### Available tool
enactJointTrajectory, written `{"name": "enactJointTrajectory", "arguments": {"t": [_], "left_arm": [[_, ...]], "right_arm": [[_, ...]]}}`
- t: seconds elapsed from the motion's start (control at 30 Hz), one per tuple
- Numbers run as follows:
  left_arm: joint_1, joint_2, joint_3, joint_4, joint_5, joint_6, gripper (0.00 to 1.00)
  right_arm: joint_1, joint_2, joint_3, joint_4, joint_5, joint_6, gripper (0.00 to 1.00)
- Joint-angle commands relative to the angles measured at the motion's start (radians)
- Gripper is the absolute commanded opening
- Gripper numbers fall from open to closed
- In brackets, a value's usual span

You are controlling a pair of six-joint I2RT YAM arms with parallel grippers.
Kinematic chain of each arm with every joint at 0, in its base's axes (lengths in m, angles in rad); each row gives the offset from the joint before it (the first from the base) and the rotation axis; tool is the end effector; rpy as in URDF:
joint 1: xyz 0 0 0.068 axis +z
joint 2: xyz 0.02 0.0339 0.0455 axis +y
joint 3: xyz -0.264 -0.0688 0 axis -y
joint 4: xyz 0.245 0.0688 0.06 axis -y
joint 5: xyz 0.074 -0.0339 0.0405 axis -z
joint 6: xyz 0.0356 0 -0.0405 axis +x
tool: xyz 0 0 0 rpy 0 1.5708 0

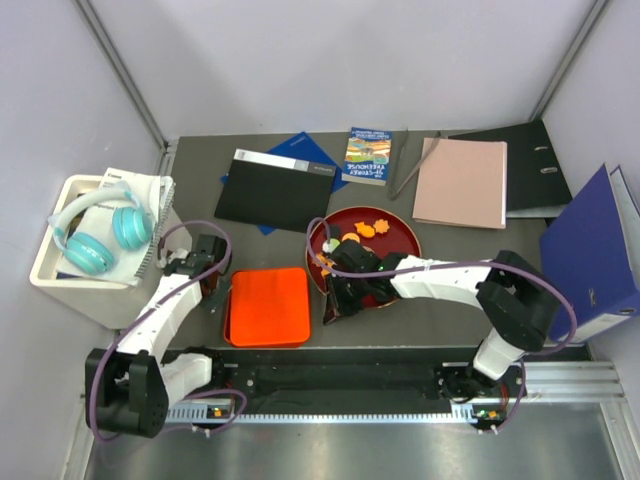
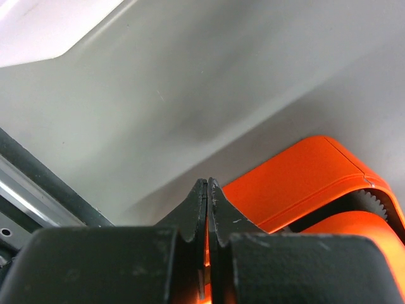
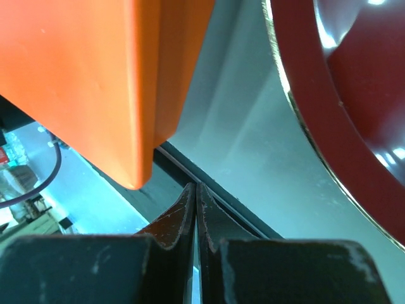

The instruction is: Pack the cookies

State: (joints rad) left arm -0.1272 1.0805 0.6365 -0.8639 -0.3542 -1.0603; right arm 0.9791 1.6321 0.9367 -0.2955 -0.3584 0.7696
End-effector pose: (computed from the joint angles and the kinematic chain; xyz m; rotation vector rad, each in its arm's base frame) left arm 0.1708 -0.0094 0.1916 -1.2815 2.4013 0.2024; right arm 0.1690 0.2738 0.1763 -0.4547 2.8405 0.9912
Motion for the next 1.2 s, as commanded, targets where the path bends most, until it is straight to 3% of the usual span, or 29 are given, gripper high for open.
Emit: {"name": "enactJointTrajectory", "arguments": {"t": [0.0,0.4,1.17], "left_arm": [[0.009,0.010,0.021,0.014,0.004,-0.009,0.00],[0.008,0.024,0.181,-0.095,-0.170,0.006,0.00],[0.009,0.030,0.175,-0.073,-0.155,0.022,0.00]], "right_arm": [[0.020,0.029,0.050,0.070,-0.039,0.010,0.00],[0.046,0.080,0.120,0.039,-0.045,0.005,0.00],[0.047,0.089,0.149,0.136,-0.126,-0.010,0.00]]}}
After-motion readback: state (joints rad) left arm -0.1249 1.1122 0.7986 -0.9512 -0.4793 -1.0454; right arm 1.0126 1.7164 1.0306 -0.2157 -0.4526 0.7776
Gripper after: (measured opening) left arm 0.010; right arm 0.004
